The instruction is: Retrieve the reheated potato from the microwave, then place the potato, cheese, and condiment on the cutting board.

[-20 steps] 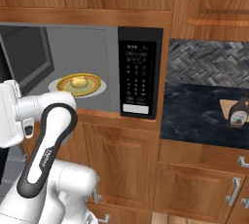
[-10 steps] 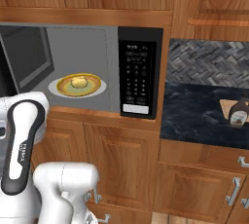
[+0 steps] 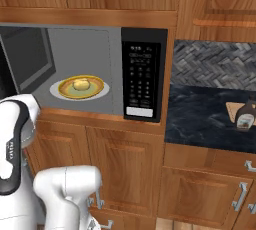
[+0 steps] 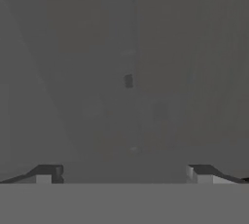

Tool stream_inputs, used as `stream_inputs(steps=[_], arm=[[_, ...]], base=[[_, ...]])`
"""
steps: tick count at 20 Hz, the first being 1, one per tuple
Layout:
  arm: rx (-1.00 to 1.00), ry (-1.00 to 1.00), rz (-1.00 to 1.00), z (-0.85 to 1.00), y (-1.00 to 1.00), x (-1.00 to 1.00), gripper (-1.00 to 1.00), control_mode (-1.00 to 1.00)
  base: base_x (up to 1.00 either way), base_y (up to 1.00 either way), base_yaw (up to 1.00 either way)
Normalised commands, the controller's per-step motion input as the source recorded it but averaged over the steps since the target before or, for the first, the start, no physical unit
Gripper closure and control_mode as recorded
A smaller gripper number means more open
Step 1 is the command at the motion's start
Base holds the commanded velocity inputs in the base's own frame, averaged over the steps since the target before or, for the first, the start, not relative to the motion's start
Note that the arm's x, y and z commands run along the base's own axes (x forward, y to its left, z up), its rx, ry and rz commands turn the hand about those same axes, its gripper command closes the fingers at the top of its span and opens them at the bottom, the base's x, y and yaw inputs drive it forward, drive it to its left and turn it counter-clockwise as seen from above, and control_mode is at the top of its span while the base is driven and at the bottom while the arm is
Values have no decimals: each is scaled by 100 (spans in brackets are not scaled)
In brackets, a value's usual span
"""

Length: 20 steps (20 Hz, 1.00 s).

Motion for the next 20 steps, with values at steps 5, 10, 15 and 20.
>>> stream_inputs(steps=[5, 10, 15, 20], arm=[[-3, -19, -5, 15, -30, 4, -100, -100], [-2, -25, -8, 13, -27, 18, -100, -100], [-26, -28, -19, 1, -35, 28, -100, -100], [-23, -21, -22, 0, -34, 34, -100, -100]], base=[[0, 0, 0], [0, 0, 0], [0, 0, 0], [0, 0, 0]])
